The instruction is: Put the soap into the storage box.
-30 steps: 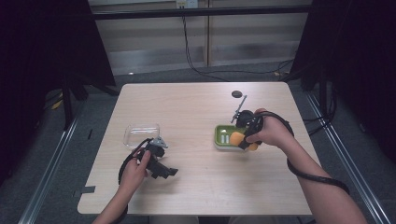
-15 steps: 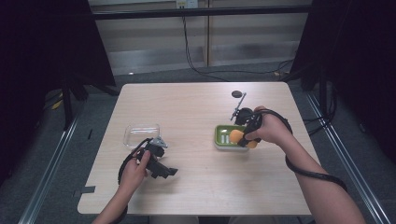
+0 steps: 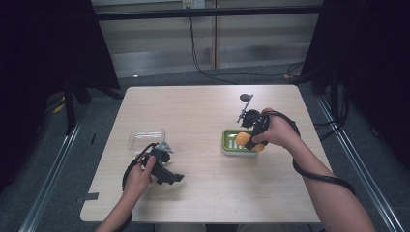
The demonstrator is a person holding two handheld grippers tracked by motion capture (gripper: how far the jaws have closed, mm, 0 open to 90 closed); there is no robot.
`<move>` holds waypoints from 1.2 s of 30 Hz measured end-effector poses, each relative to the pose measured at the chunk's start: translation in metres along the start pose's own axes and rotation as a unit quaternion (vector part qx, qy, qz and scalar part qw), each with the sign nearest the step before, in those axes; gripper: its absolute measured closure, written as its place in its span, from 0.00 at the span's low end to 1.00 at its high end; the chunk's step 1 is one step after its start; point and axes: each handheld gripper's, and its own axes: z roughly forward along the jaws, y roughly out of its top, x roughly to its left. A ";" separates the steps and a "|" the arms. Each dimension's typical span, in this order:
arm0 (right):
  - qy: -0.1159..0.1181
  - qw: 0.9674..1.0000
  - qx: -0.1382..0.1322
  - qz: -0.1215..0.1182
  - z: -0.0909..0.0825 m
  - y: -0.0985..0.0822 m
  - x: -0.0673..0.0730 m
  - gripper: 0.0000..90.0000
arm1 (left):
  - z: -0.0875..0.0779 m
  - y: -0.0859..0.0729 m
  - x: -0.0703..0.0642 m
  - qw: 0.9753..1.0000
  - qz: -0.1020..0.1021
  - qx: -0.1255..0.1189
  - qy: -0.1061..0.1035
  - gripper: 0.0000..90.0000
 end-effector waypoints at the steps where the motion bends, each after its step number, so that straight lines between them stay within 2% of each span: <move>1: 0.001 1.000 0.000 0.001 0.001 0.000 -0.001 0.56 | 0.000 0.000 0.000 1.000 0.000 0.001 0.000 0.05; 10: -0.002 1.000 0.002 0.008 0.003 0.001 -0.005 0.56 | 0.000 0.000 0.000 1.000 0.001 0.004 0.000 0.05; 17: 0.000 1.000 0.002 0.002 0.006 0.003 -0.010 0.56 | 0.000 0.000 0.000 1.000 0.002 0.004 -0.001 0.05; 23: -0.001 1.000 0.002 0.009 0.009 0.005 -0.012 0.56 | 0.000 0.000 0.001 1.000 0.001 0.003 -0.001 0.05; 36: -0.008 1.000 0.000 0.001 0.011 0.011 -0.015 0.56 | 0.000 -0.001 0.001 1.000 -0.002 0.003 -0.002 0.05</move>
